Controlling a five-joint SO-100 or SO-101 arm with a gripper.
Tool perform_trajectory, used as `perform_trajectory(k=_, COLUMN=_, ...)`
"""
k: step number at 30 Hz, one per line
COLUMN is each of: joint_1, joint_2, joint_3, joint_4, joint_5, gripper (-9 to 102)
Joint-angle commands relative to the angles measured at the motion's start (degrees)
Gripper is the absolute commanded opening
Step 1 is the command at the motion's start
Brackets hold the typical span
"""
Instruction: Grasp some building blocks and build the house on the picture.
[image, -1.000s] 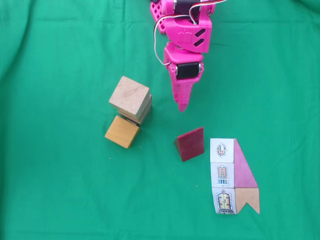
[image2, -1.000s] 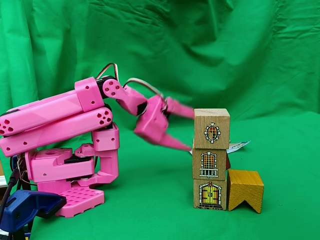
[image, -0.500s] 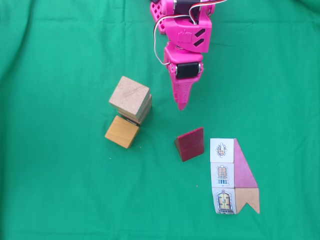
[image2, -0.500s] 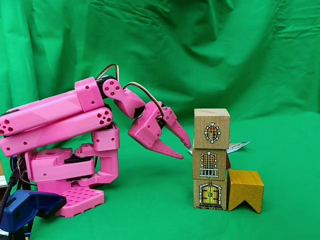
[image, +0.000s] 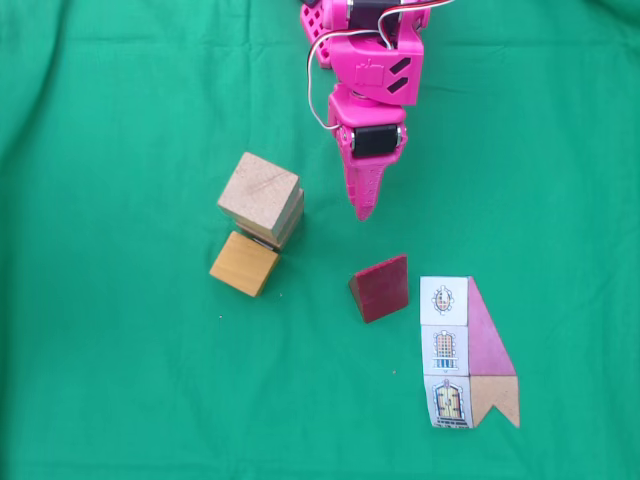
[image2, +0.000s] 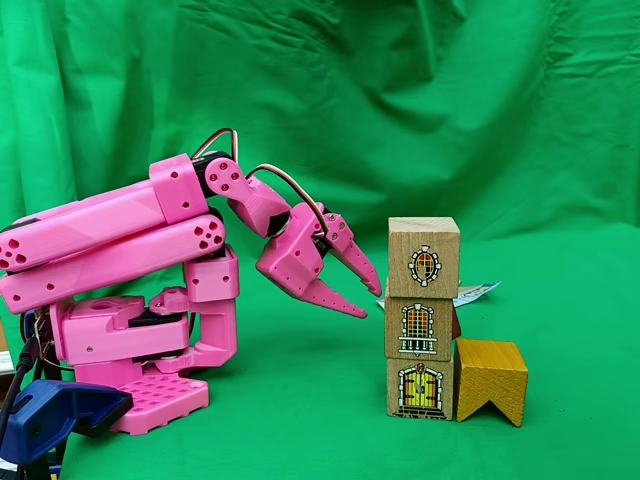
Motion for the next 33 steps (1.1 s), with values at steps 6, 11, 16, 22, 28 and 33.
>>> perform_trajectory(k=6, joint_1=-0.26, joint_2=3.87, joint_3=1.14, joint_4=0.18, joint_5=0.44, gripper=8)
perform_trajectory(k=11, joint_1=-0.26, joint_2=3.87, joint_3=1.14, joint_4=0.18, joint_5=-0.18, gripper=8)
perform_trajectory(k=16, joint_1=-0.26, joint_2=3.87, joint_3=1.14, joint_4=0.53, joint_5=0.35, gripper=9)
perform_trajectory(k=22, joint_1=0.09, joint_2=3.87, joint_3=-0.18, joint_4=0.09, joint_5=-0.53, gripper=9)
perform_trajectory(k=28, joint_1=0.35, joint_2=3.87, joint_3=-5.27, joint_4=0.00, joint_5=-0.79, gripper=9)
perform_trajectory(k=33, joint_1=0.35, joint_2=3.87, joint_3=-14.50, joint_4=0.62, joint_5=-0.79, gripper=9)
